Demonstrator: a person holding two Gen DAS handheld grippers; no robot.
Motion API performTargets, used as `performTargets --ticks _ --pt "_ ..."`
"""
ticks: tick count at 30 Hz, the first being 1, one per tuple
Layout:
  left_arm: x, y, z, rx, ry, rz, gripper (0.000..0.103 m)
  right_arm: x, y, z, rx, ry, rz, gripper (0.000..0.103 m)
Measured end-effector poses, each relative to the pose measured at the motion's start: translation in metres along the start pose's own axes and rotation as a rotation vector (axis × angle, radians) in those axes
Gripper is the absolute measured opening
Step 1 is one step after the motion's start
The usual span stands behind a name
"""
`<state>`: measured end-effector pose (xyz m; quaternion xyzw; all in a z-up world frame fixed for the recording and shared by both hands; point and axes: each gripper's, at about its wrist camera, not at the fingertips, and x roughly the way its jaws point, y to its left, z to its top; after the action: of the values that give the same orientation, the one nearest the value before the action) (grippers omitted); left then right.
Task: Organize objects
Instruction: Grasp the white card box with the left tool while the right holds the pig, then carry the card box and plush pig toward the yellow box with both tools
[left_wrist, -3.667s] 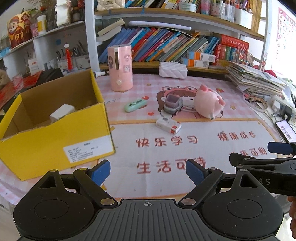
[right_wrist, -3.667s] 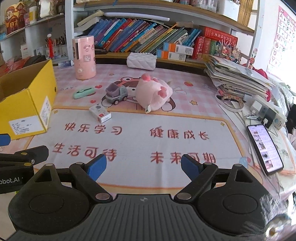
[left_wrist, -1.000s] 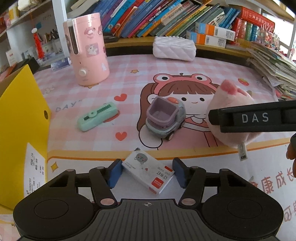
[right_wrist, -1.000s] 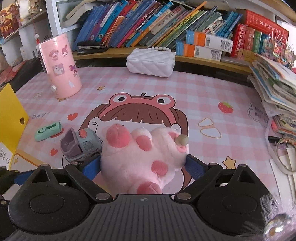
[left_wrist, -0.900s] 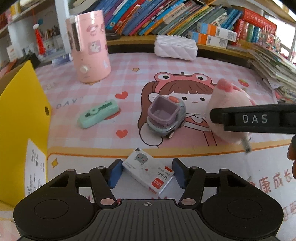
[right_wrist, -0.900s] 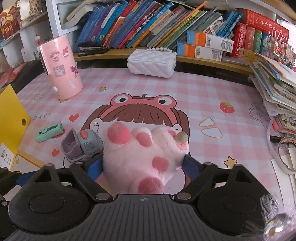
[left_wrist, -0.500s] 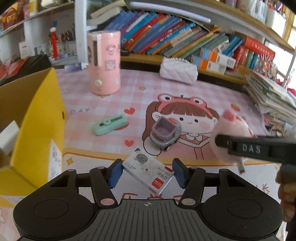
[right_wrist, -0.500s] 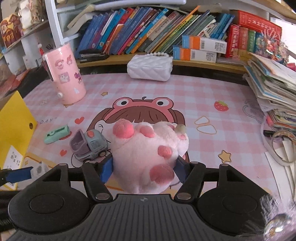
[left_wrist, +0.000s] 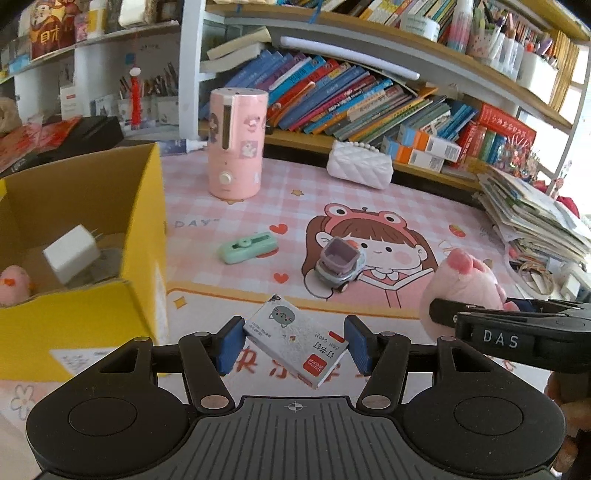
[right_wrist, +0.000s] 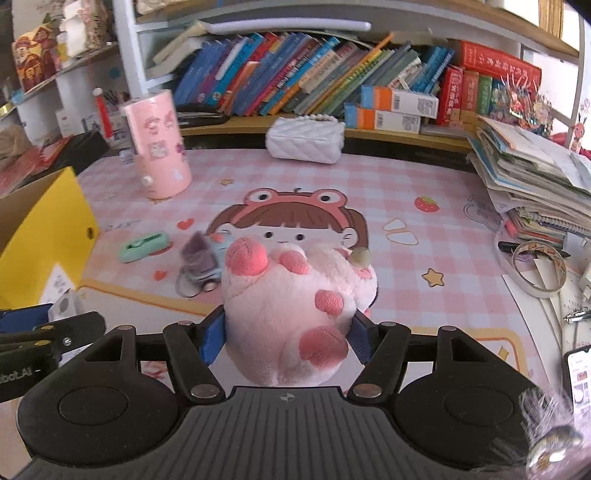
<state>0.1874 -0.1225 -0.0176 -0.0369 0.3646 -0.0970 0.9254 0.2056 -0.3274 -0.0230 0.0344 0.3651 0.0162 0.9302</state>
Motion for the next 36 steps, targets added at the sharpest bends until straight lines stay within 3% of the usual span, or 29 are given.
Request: performTargets --ticks 11,22,36 --pt "-0.048 0.04 -0.026 -0.023 -0.03 -0.022 0.058 -0.043 0.052 -0.028 -0.023 -0.015 0.009 0.064" --pt "-0.103 0.101 -0.057 -0.101 -0.049 0.028 0.058 -0.079 0.121 -0.061 -0.078 0.001 0.072 0.064" --pt "-0.151 0.149 -0.093 -0.11 -0.053 0.076 0.058 -0.1 0.187 -0.099 -0.104 0.039 0.146 0.064"
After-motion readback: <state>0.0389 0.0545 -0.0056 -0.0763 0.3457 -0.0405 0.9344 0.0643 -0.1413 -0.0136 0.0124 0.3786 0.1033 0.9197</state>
